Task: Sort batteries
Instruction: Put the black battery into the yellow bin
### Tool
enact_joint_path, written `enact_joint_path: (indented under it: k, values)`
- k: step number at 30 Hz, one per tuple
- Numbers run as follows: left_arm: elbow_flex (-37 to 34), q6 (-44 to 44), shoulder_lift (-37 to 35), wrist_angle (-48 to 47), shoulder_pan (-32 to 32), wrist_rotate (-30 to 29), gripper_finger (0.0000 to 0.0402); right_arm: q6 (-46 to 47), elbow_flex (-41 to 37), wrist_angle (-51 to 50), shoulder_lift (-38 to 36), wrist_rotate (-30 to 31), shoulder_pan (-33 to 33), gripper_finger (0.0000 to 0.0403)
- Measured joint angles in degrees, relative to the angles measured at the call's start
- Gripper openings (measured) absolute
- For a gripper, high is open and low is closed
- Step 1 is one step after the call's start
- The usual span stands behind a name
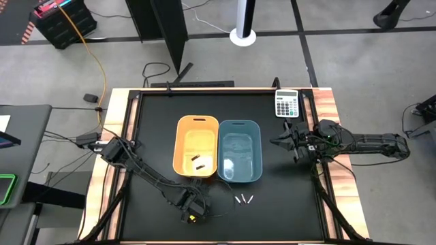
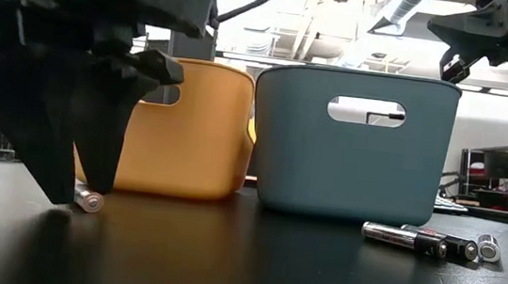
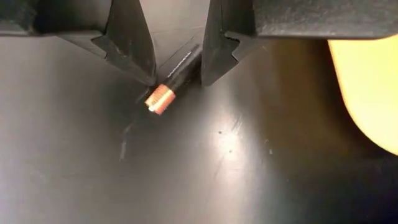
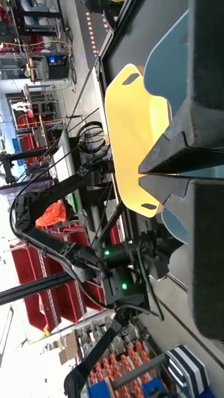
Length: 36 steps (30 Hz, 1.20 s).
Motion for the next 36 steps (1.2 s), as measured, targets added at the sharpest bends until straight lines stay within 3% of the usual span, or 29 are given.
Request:
enact_joint_path:
  k: [8,17,36]
  values:
    - [-2.0,-1.6,-0.3,2.9,1.1,3.6,0.0105,0.0,0.0,0.0,0.0,0.0,0.0,0.0033]
    - [-2.0,-2.3,-0.3,3.2,1.2,4.1,0.0014,-0.4,0.0,0.0,0.0,0.0,0.0,0.0033]
    - [1.3,-3.0,0.1,1.3,1.2,3.1,0.0013,-0.4,0.0,0.0,0.0,0.0,0.0,0.0033]
